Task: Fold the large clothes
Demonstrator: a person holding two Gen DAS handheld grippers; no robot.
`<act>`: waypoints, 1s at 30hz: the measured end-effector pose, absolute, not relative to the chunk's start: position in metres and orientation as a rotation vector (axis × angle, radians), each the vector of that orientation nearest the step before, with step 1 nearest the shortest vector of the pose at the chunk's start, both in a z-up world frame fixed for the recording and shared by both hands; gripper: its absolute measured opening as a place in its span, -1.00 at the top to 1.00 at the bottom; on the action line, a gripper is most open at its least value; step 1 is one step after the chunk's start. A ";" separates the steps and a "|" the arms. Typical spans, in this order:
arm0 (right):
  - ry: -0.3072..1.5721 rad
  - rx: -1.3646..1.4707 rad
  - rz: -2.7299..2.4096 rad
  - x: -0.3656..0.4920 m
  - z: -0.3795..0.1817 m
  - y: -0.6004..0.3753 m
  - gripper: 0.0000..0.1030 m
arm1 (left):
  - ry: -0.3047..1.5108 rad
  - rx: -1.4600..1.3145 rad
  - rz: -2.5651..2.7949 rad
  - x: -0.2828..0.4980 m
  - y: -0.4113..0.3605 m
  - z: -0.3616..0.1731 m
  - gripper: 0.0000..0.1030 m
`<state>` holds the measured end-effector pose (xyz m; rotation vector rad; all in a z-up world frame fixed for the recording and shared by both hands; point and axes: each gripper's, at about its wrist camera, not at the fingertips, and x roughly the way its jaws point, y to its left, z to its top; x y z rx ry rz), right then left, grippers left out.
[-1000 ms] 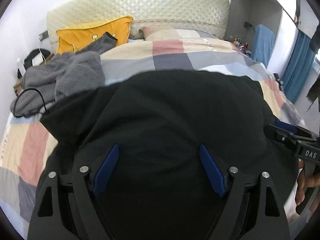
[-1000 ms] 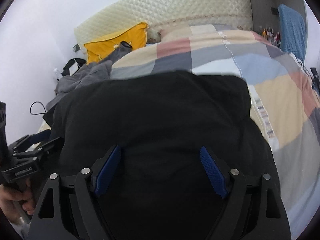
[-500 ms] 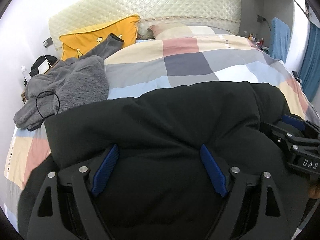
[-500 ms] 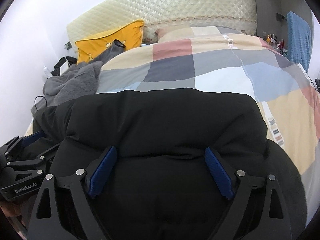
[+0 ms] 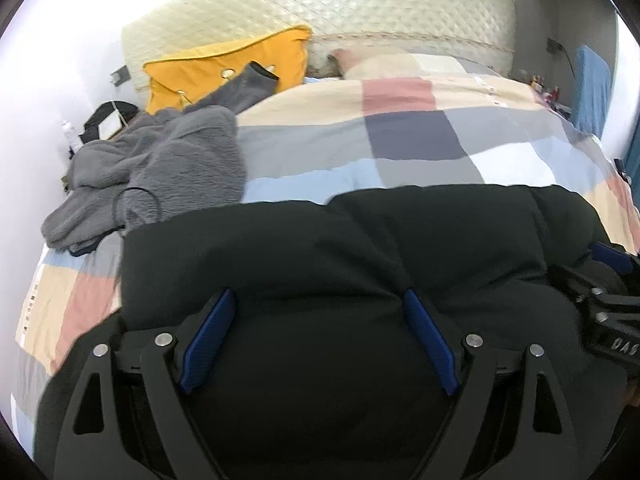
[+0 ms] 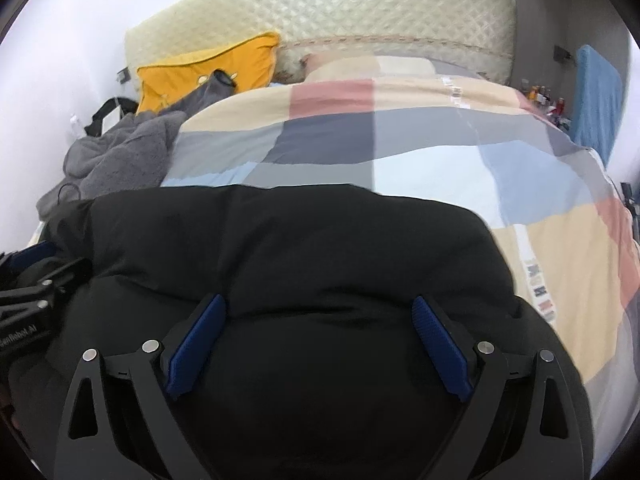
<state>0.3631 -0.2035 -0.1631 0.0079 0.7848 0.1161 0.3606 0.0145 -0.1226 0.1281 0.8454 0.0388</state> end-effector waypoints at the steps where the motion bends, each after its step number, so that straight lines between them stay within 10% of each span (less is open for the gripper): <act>1: 0.778 0.005 0.110 0.360 -0.163 -0.207 -0.80 | 0.838 0.137 0.044 0.359 0.015 -0.122 -0.73; 30: 0.667 -0.022 0.088 0.306 -0.169 -0.270 -0.98 | 0.858 -0.013 0.021 0.330 0.082 -0.130 -0.92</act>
